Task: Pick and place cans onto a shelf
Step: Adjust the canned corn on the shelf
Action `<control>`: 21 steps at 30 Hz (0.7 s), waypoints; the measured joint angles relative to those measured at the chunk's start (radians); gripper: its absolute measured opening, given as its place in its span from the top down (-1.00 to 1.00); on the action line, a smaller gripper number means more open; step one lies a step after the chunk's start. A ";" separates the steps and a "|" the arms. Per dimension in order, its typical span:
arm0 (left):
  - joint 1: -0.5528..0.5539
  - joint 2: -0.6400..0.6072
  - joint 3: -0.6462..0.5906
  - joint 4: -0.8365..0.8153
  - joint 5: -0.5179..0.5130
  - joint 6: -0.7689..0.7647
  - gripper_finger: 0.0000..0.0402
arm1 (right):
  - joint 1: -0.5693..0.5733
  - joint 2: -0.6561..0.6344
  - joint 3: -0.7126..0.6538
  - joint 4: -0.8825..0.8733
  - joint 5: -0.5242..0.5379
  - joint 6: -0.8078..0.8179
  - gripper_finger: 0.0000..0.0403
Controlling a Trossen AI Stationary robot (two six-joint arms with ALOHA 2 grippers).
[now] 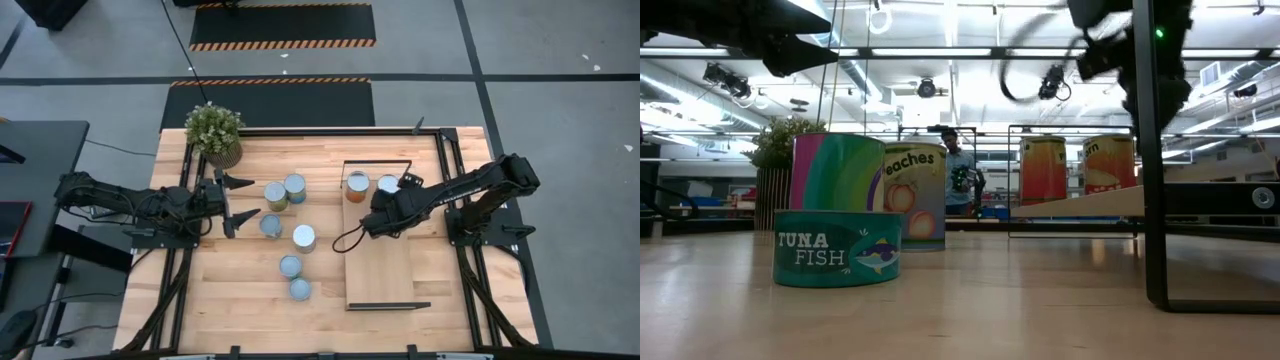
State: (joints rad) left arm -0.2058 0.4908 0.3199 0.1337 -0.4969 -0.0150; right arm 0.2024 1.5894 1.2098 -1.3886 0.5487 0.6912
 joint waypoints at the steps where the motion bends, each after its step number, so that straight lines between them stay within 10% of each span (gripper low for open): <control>1: 0.001 0.000 0.000 0.005 0.000 0.000 -0.94 | 0.000 0.000 0.021 0.005 0.004 -0.010 -0.86; 21: 0.003 0.000 0.000 -0.001 0.000 -0.019 -0.94 | 0.019 0.113 0.176 0.847 -0.130 -0.592 -0.86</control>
State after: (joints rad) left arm -0.2031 0.4904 0.3199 0.1329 -0.4967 -0.0340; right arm 0.2218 1.7023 1.3861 -0.5419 0.4183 0.0993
